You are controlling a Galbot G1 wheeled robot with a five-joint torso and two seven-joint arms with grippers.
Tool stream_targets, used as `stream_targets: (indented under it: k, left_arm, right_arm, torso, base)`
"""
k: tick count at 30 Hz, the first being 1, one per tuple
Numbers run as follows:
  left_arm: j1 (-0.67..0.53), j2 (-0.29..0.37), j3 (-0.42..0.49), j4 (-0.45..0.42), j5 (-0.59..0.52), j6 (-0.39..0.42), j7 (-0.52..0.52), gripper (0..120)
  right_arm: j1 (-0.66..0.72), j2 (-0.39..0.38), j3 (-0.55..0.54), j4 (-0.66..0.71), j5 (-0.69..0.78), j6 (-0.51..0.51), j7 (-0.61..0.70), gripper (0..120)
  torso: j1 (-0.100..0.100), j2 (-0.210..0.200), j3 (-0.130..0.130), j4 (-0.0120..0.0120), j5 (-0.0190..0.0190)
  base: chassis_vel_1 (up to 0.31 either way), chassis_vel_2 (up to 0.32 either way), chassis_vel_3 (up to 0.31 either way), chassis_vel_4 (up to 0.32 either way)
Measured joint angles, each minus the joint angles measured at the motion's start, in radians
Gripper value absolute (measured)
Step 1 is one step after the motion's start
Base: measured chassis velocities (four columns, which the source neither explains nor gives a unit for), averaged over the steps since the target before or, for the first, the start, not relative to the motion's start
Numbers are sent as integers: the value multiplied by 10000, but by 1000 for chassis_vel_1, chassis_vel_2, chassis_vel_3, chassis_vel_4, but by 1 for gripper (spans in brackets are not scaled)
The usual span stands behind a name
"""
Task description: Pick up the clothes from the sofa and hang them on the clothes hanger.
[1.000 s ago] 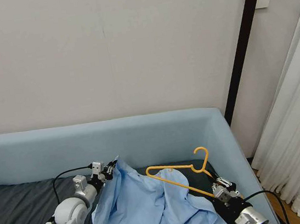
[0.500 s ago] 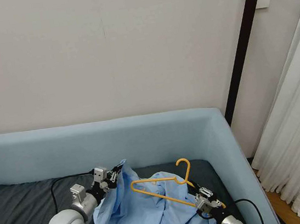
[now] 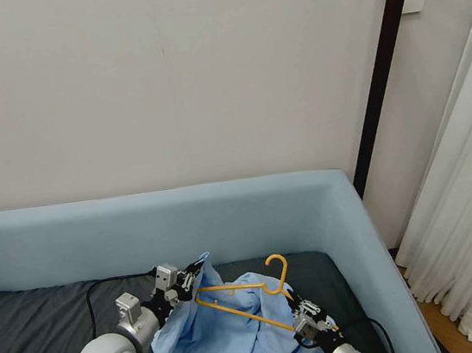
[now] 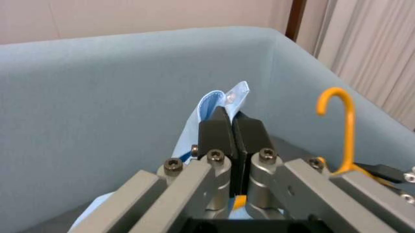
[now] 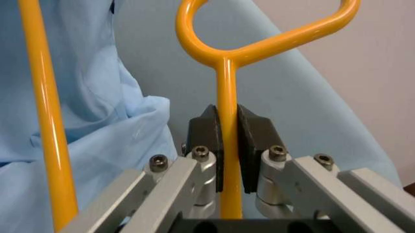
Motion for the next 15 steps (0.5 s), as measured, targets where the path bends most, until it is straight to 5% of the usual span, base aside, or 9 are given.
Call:
stream_targets:
  k: [15]
  left_arm:
    - [135,382,-54,-452,147,110,92,0]
  right_arm:
    - [681,215,-306,-506,727,-248,92,6]
  torso:
    - [0,0,0,1,1]
  base:
    - [0,0,0,0]
